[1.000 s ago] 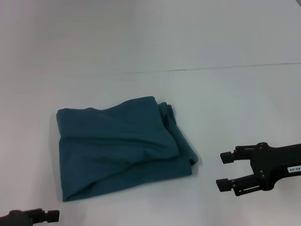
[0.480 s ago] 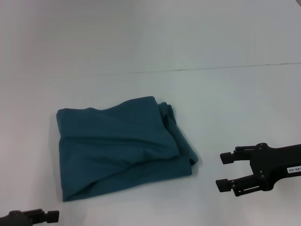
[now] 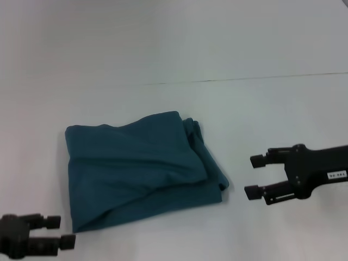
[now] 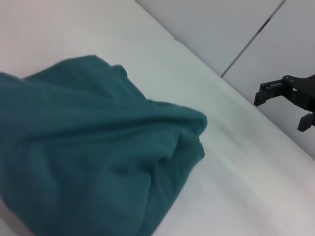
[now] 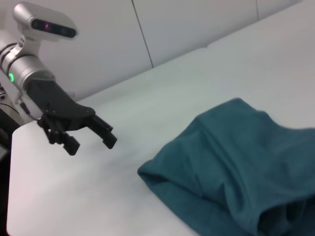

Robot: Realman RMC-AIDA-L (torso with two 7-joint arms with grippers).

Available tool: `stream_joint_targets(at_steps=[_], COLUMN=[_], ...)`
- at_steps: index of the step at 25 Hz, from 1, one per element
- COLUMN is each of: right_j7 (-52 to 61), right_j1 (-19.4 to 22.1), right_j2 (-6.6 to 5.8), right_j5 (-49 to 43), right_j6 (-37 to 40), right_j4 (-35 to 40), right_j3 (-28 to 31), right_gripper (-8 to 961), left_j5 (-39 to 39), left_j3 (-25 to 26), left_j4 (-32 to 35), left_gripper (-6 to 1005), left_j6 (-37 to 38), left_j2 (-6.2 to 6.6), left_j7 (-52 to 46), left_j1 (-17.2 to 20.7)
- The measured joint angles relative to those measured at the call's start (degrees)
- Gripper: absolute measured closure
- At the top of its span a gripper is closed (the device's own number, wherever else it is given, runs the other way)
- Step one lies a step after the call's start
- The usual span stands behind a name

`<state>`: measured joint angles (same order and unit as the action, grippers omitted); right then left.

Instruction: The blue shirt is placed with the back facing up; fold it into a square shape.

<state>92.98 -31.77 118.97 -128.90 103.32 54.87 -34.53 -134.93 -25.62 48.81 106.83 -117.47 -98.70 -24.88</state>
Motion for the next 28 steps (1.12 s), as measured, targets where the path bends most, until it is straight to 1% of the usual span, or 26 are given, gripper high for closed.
stream_joint_targets(at_steps=[3, 8, 15, 28], right_j7=[0.2, 0.2, 0.0, -0.3], right_j1=[-1.0, -1.8, -1.9, -2.0], right_j2=[-0.17, -0.21, -0.22, 0.35], right_j5=[0.0, 0.1, 0.1, 0.1], right_j6=[0.3, 0.4, 0.5, 0.2], right_j4=[0.0, 0.1, 0.2, -0.2], right_j3=[0.0, -0.3, -0.3, -0.4], right_gripper=[27, 27, 27, 26], left_j5=[0.0, 0.1, 0.2, 0.4], left_j3=[0.0, 0.0, 0.0, 0.3], left_j4=[-0.1, 0.1, 0.1, 0.1], left_gripper=[83, 87, 88, 88], left_j6=[0.2, 0.3, 0.1, -0.2], left_j2=[0.7, 1.0, 1.06, 0.91], left_j7=[-1.5, -2.6, -2.8, -2.4], left_j1=[-1.6, -2.8, -2.8, -2.4])
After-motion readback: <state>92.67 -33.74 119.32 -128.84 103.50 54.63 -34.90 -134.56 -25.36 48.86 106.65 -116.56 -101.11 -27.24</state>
